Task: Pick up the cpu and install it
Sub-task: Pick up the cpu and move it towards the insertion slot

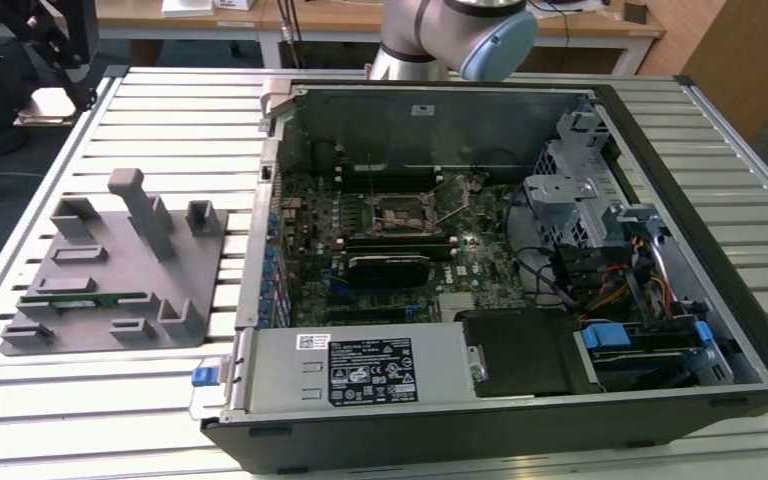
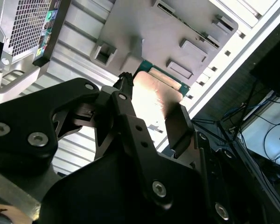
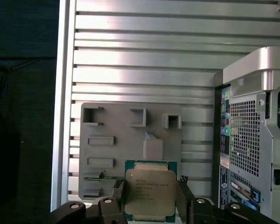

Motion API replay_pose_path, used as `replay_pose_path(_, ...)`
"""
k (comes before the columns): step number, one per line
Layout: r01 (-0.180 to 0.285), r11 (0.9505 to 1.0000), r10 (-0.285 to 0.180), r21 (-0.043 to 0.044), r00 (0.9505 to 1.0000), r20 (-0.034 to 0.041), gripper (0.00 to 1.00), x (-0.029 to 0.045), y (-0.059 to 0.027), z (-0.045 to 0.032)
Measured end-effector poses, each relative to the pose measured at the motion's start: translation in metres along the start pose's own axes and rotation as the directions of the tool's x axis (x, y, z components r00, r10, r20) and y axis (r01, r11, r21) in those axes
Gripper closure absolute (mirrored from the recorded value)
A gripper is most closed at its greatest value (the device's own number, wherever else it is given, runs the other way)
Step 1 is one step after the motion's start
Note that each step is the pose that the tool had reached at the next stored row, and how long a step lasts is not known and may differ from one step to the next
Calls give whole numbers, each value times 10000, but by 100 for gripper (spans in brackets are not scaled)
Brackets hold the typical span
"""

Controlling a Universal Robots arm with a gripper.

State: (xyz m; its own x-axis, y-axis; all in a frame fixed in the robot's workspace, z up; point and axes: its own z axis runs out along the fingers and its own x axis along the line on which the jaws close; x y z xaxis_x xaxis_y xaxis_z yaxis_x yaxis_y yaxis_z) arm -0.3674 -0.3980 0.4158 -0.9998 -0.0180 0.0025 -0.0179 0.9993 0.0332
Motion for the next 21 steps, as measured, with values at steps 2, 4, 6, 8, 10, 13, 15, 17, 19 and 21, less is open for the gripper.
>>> replay_pose_path(2, -1, 10000, 1, -1, 10000, -3, 47, -28, 0, 0)
replay_pose_path(4, -1, 10000, 1, 0, 10000, -7, 47, -55, -1, 0)
replay_pose_path(6, 0, 10000, 0, 0, 10000, -11, 47, -85, -1, 0)
replay_pose_path(8, -1, 10000, 1, 0, 10000, -22, 47, -156, -3, -1)
replay_pose_path(10, -1, 10000, 1, -1, 10000, -24, 47, -177, -3, 0)
replay_pose_path(13, -1, 10000, 1, -1, 10000, -29, 47, -211, -4, -1)
replay_pose_path(15, -1, 10000, 1, -1, 10000, -31, 47, -232, -4, -1)
replay_pose_path(17, -1, 10000, 1, -1, 10000, -34, 47, -255, -4, 0)
replay_pose_path(19, -1, 10000, 1, -1, 10000, -37, 47, -276, -5, -1)
replay_pose_path(21, -1, 10000, 1, -1, 10000, -39, 47, -295, -5, -1)
